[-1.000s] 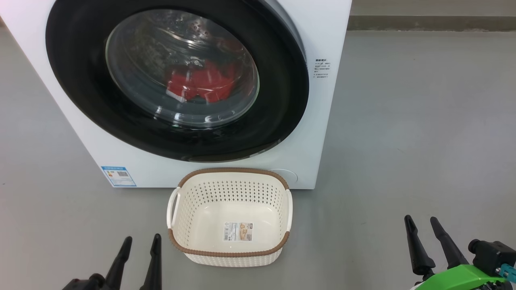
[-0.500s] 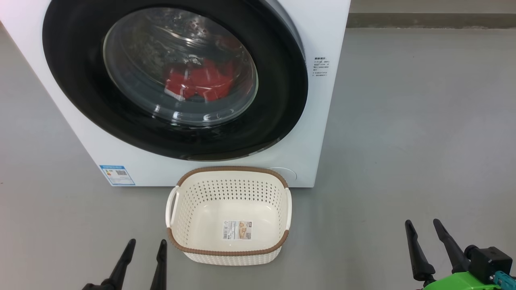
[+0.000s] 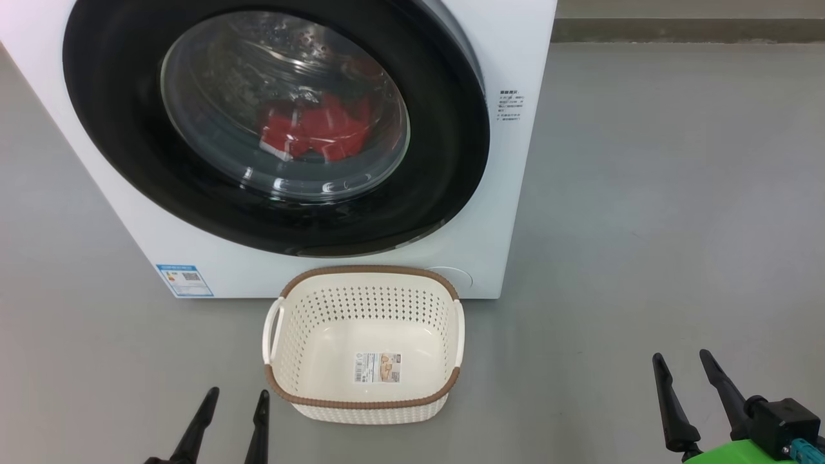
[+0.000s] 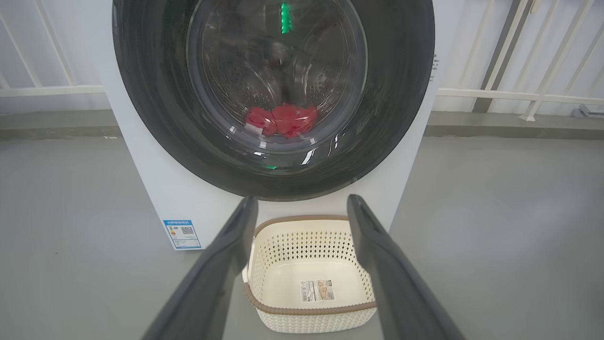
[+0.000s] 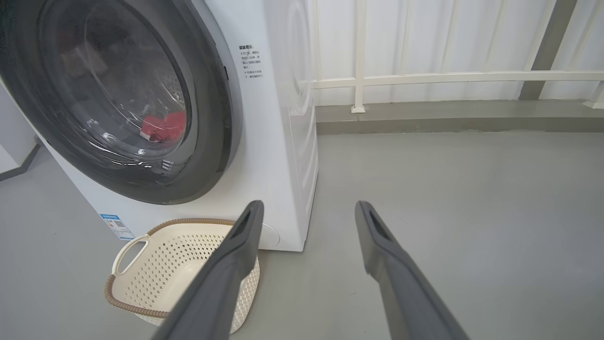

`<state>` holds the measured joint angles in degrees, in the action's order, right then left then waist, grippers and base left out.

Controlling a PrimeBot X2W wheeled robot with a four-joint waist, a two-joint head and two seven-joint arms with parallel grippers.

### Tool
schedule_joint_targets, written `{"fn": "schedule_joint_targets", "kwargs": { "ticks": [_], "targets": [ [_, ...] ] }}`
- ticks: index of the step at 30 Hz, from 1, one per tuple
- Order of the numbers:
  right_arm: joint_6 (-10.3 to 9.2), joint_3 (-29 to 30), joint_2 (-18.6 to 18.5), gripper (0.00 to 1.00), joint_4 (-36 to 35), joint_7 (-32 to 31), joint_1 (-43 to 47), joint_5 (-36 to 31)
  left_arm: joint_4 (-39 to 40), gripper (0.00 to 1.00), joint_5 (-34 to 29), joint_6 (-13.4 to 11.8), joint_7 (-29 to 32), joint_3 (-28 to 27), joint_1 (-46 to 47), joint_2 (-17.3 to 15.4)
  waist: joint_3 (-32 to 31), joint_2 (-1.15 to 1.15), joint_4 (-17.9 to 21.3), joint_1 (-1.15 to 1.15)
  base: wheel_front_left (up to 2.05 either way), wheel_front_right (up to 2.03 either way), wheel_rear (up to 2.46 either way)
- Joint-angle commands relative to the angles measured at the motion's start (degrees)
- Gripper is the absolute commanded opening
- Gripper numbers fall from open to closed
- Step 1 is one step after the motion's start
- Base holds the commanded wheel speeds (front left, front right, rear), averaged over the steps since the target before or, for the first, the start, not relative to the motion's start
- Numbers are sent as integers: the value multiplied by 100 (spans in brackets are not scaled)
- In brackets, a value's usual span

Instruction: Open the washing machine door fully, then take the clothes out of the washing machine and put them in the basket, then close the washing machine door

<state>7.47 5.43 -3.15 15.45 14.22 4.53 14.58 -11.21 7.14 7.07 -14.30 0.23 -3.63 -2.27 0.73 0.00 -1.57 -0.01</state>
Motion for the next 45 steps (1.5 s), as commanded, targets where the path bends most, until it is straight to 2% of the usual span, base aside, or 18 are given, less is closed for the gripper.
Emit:
{"fn": "schedule_joint_targets", "kwargs": {
  "ticks": [1,8,11,12,13,26,30,36,45],
  "targets": [
    [2,-89,-61,100,-154,78,-49,-14,105,100,26,14,-70,-183,90,-61,3,0,4,0,0,0,0],
    [2,-50,-39,100,-172,78,-62,-2,54,100,69,23,-70,-180,131,-61,27,0,13,0,0,0,0],
    [2,-98,-15,100,-197,78,-120,268,65,100,80,25,-70,-158,160,-61,59,0,3,0,0,0,0],
    [2,-145,-10,7,-189,78,-159,359,71,100,86,26,-70,-148,172,-61,74,0,-4,0,0,0,0],
    [2,-192,-7,0,-193,78,-218,452,76,100,93,27,-70,-138,186,-61,92,0,-11,0,0,0,0],
    [2,-650,15,0,-140,78,-1994,1715,195,100,284,33,-70,155,568,-61,662,0,-370,0,0,0,0],
    [2,-799,-78,0,-70,78,-2500,2020,227,100,311,33,-70,213,690,-61,876,0,-501,0,0,0,0],
    [2,-1109,-437,0,92,78,-3510,2539,240,100,401,35,-70,328,944,-61,1346,0,-738,0,0,0,0],
    [2,-1930,-1150,0,506,-282,-5026,4333,195,100,594,38,-70,614,1466,-61,2029,0,-1018,0,0,0,0]
  ]
}}
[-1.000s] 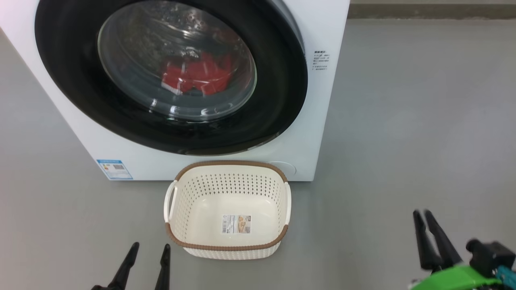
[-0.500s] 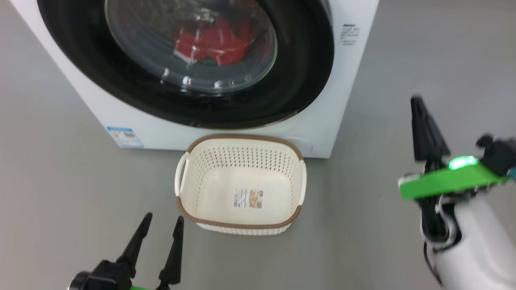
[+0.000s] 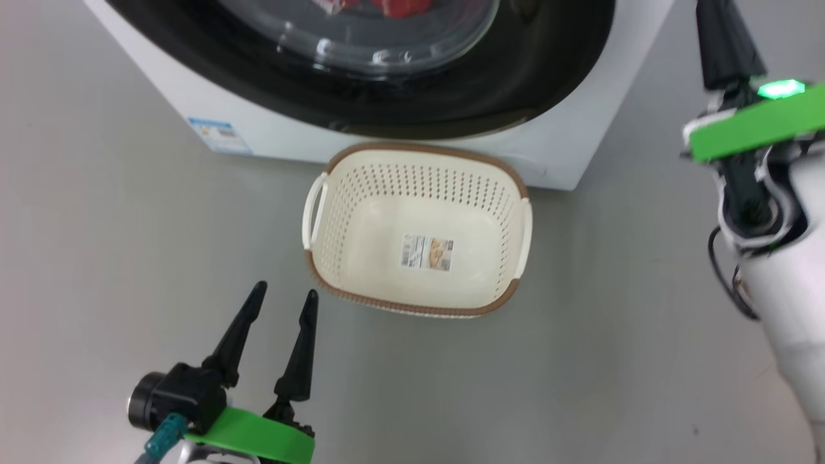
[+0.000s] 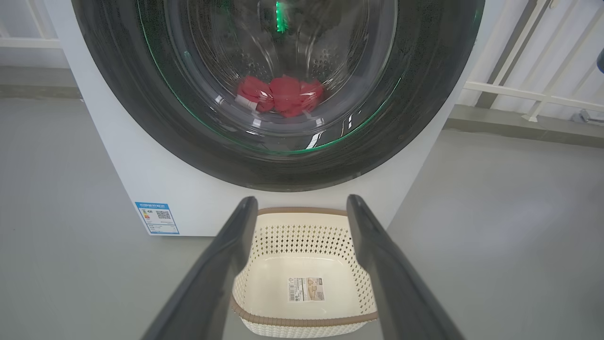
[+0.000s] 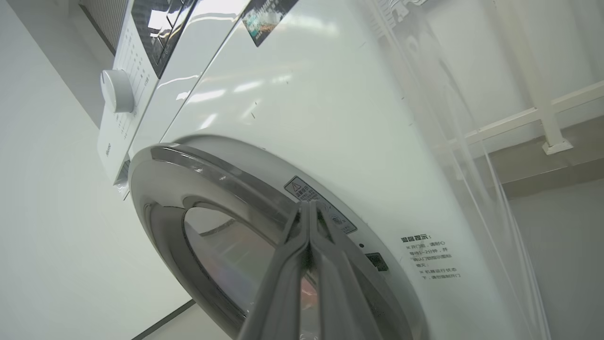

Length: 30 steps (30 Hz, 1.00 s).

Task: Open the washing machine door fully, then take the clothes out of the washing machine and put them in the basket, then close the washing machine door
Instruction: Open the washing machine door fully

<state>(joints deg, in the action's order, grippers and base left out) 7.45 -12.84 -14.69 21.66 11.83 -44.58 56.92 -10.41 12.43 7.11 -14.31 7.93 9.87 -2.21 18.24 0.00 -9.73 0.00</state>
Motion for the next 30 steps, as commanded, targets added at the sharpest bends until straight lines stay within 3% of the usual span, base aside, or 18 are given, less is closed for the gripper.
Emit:
{"fn": "schedule_joint_targets", "kwargs": {
  "ticks": [1,8,16,30],
  "targets": [
    [3,-162,-46,0,-103,-139,-238,311,109,100,75,34,-69,-136,156,-66,322,0,-220,0,0,0,0],
    [3,-577,-437,0,-29,-883,-952,1439,91,100,141,36,-69,-29,378,-66,600,0,-317,0,0,0,0],
    [3,-651,-752,0,114,-1770,-1576,2496,101,100,228,36,-69,39,570,-66,929,0,-402,0,0,0,0],
    [3,-881,-960,0,613,-3109,-2163,3192,90,100,367,37,-69,93,747,-66,1147,0,-480,0,0,0,0]
  ]
}}
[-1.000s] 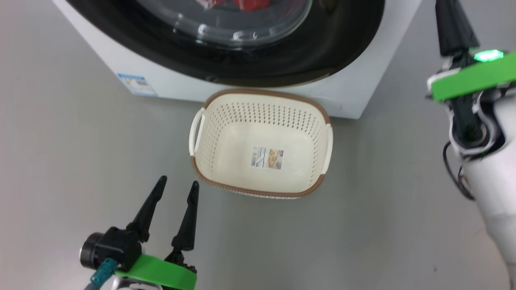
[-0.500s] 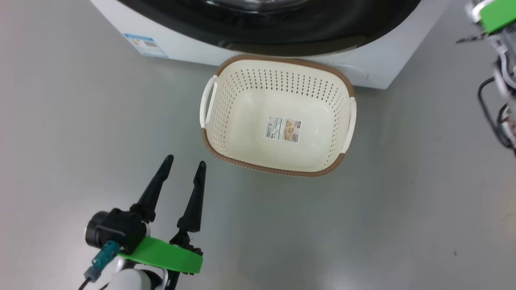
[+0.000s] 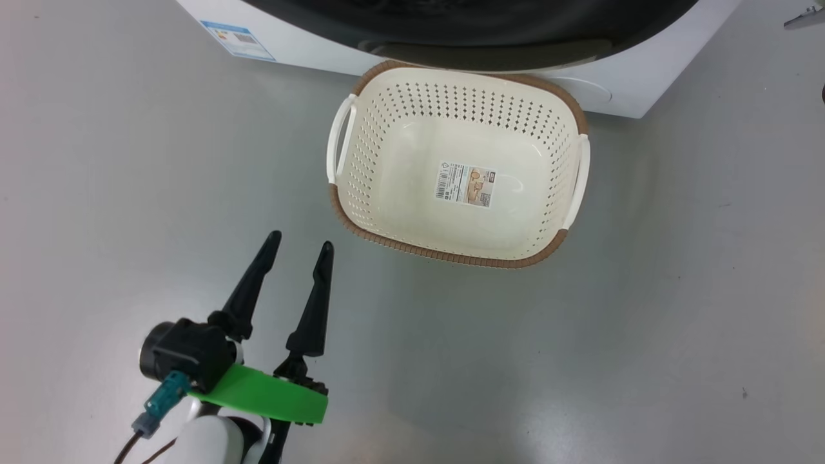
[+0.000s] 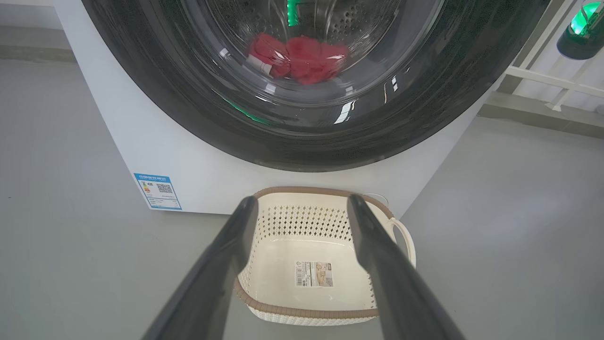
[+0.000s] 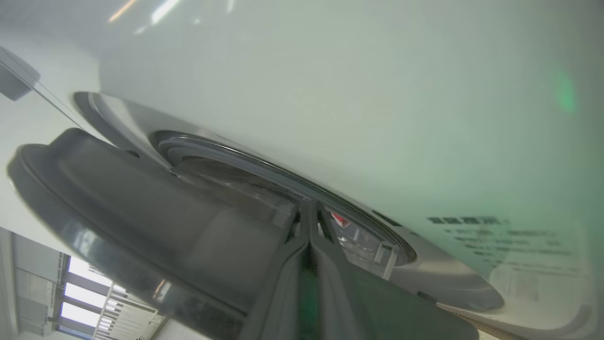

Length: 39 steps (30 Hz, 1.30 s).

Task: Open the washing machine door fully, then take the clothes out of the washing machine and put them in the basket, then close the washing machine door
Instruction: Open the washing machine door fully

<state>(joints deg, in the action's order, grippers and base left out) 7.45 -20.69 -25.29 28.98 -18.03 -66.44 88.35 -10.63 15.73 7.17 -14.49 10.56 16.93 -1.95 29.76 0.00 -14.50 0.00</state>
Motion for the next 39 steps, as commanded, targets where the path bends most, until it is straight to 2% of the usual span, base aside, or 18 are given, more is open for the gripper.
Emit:
{"fn": "schedule_joint_targets", "kwargs": {
  "ticks": [1,17,39],
  "targets": [
    [3,-95,99,0,-119,-123,23,49,112,100,37,31,-51,-171,41,-93,-5,0,-4,0,0,0,0],
    [3,-422,119,0,-393,-784,556,233,87,100,-22,32,-51,-229,-86,-93,-408,0,194,0,0,0,0],
    [3,-658,196,0,-1189,-1264,1799,488,60,100,-153,32,-51,-272,-464,-93,-987,0,320,0,0,0,0]
  ]
}}
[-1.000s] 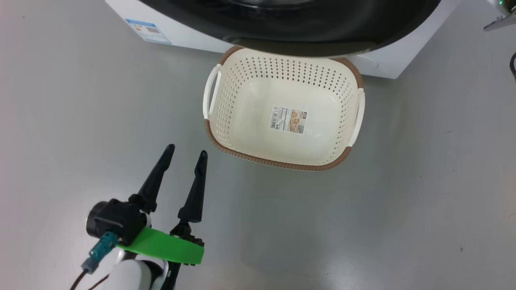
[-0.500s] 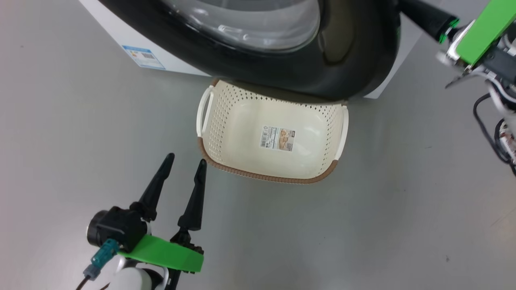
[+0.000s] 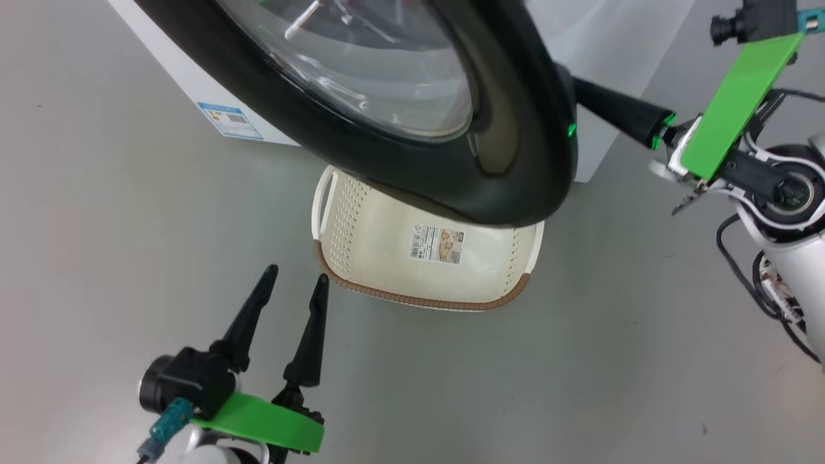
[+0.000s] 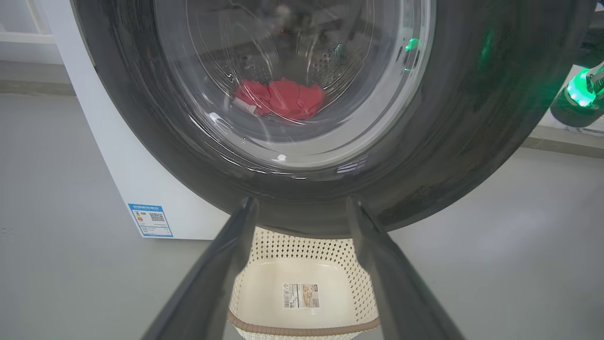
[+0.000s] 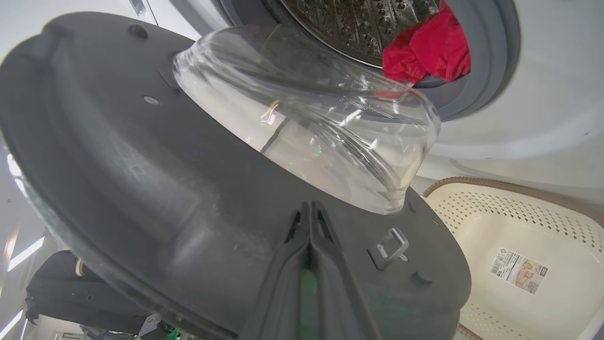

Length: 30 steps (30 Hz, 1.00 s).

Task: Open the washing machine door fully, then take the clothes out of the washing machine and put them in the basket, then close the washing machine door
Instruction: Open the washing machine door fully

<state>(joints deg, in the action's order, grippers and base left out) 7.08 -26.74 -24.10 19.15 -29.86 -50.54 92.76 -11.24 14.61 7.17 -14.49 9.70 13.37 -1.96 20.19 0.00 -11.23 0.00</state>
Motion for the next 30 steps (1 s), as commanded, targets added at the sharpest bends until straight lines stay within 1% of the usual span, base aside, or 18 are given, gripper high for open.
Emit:
{"fn": "schedule_joint_targets", "kwargs": {
  "ticks": [1,10,14,18,23,28,30],
  "targets": [
    [41,-59,75,0,-243,-97,254,46,127,100,-40,32,-51,-188,-121,-92,-44,0,-11,0,0,0,0],
    [41,-158,123,0,-627,-307,601,79,150,100,-40,32,-51,-214,-224,-92,-143,0,-36,0,0,0,0],
    [41,-161,158,0,-747,-273,674,8,149,100,-45,32,-51,-222,-252,-92,-176,0,-37,0,0,0,0],
    [41,-104,205,0,-736,-198,711,-45,148,100,-41,32,-51,-220,-251,-92,-212,0,-44,0,0,0,0],
    [41,-17,203,0,-641,37,788,-205,128,100,-48,32,-51,-226,-276,-92,-298,0,-35,0,0,0,0],
    [41,46,89,0,-499,379,997,-443,113,100,-64,32,-51,-265,-313,-92,-406,0,-7,0,0,0,0],
    [41,63,45,24,-464,530,1126,-506,112,100,-71,32,-51,-293,-323,-92,-436,0,10,0,0,0,0]
  ]
}}
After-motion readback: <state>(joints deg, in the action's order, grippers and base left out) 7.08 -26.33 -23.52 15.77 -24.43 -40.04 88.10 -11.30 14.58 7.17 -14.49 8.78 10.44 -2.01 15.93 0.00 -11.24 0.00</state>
